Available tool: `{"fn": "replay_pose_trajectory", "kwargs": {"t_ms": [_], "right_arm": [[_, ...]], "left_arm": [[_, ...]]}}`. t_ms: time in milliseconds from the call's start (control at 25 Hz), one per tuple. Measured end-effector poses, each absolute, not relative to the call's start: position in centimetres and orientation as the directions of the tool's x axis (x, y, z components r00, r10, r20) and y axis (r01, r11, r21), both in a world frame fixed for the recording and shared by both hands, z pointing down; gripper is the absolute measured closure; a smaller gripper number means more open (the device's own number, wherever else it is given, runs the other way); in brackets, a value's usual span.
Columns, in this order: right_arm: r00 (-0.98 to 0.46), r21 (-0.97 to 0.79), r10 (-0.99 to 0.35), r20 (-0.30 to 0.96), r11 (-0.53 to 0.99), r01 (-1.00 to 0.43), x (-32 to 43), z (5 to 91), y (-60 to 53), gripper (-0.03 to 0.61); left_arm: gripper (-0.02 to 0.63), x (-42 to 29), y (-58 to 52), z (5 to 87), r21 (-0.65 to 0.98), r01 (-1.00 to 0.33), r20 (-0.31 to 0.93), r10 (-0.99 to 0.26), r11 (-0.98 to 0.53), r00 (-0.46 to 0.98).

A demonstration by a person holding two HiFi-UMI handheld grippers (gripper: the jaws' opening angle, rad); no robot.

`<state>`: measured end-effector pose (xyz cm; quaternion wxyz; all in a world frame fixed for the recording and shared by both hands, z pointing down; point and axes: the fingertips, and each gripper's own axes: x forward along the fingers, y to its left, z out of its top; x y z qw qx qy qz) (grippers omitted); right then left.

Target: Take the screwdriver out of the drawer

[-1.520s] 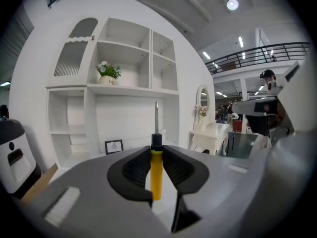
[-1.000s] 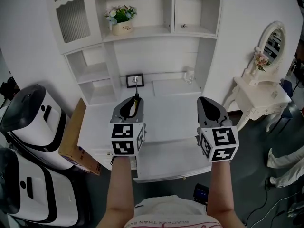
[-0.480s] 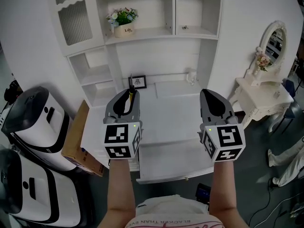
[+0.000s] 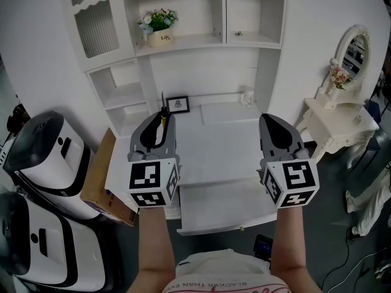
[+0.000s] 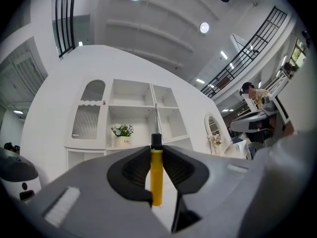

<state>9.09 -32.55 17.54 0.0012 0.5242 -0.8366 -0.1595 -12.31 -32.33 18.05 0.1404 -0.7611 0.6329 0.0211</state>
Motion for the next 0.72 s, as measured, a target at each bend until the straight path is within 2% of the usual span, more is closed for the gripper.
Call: {"fn": "replay_pose_trajectory", "kwargs": {"t_ms": [720], "right_arm": [[-0.445,0.256,-0.882,-0.154,0.399,-0.880,9.50,18.23,-33.32,0.572]], "left_arm": [[0.529,-12.02,-32.37,17.57,-0.192,-0.968,-0.231,-0.952,-0.159,0.202]]}}
